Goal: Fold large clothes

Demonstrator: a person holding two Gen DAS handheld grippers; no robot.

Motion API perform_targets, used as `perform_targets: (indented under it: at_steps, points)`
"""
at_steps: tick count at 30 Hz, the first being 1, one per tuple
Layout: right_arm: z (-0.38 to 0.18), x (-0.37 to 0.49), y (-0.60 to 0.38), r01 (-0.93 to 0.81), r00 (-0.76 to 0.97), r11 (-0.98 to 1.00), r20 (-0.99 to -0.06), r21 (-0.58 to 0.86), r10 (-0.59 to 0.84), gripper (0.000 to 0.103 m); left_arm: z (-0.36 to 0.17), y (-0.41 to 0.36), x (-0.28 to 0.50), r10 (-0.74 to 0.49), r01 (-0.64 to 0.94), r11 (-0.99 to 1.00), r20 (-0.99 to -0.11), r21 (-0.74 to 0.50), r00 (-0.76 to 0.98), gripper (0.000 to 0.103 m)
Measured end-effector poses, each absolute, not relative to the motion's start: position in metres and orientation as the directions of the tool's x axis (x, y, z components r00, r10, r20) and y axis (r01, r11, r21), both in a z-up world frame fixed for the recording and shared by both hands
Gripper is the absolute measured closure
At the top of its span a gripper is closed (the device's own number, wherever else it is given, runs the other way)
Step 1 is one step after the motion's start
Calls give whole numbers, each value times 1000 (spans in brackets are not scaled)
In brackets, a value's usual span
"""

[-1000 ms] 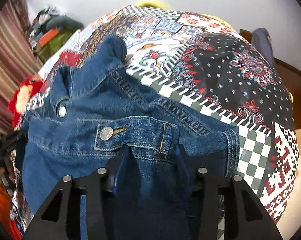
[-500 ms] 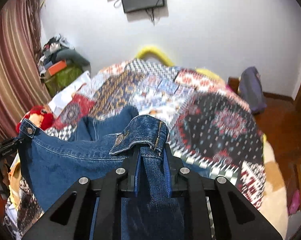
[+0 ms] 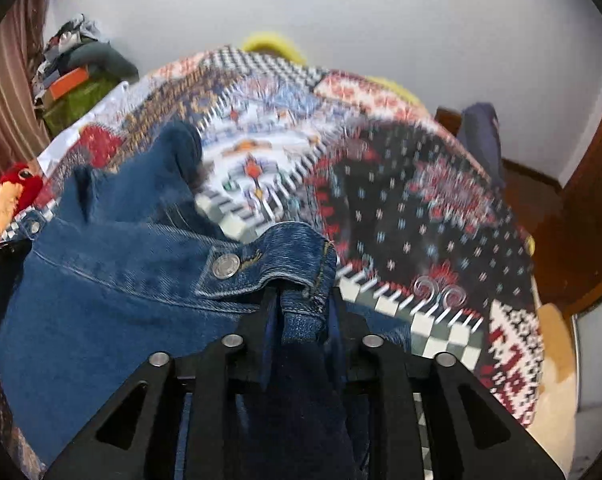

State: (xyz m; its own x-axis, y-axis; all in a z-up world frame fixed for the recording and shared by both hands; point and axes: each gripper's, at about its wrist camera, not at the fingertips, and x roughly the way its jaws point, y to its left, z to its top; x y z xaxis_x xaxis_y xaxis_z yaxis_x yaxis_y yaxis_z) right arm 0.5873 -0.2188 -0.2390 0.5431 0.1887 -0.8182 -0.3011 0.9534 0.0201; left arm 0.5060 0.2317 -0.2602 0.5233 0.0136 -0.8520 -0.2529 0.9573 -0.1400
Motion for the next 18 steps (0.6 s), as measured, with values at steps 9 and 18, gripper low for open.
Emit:
perform_targets:
  at_steps: [9, 18]
  points:
    - [-235, 568, -242, -300, 543, 945, -838, -130, 57, 21, -244, 224, 488, 113, -215, 977, -853, 1, 509, 60]
    - [-155, 516, -228, -376, 617, 925, -758, -46, 213, 21, -184, 219, 445, 214, -219, 970, -787, 103, 579, 35]
